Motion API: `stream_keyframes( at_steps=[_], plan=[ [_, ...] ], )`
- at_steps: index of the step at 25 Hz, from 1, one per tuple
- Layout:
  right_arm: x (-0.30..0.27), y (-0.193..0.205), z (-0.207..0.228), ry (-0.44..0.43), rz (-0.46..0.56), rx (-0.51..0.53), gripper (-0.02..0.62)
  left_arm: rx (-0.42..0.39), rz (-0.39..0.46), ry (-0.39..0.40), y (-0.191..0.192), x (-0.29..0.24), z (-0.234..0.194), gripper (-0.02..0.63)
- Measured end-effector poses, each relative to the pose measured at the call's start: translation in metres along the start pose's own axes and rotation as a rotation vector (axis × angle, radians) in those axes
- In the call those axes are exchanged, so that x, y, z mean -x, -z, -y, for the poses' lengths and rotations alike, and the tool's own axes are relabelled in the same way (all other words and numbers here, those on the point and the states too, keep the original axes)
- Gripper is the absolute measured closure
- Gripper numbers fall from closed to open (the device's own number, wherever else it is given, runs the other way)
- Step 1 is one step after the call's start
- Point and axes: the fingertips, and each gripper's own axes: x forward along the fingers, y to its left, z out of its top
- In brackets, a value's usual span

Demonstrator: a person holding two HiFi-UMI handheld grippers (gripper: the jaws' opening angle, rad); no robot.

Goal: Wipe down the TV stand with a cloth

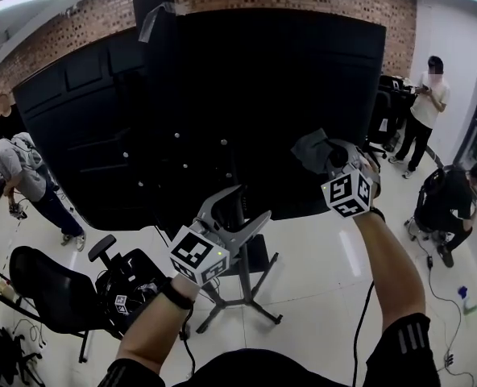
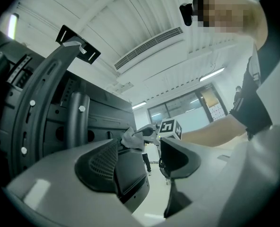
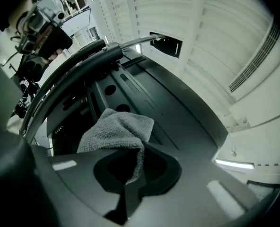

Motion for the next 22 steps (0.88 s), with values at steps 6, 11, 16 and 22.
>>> stream_keyframes(
  at_steps=[6, 11, 16, 22],
  plan=[
    [0.020, -0.024, 0.008, 0.008, 0.094, -0.059, 0.586, -0.004, -0.004, -0.021, -0.002, 0.006, -0.001, 0.301],
    [0.052, -0.094, 0.001, -0.026, 0.273, -0.148, 0.586, -0.022, 0.004, -0.041, -0.009, 0.027, -0.006, 0.301],
    [0.076, -0.172, -0.020, -0.098, 0.405, -0.203, 0.586, -0.052, 0.031, -0.081, -0.033, 0.064, -0.018, 0.301],
    [0.077, -0.260, -0.076, -0.171, 0.477, -0.172, 0.586, -0.071, 0.056, -0.132, -0.044, 0.129, -0.055, 0.301]
  ],
)
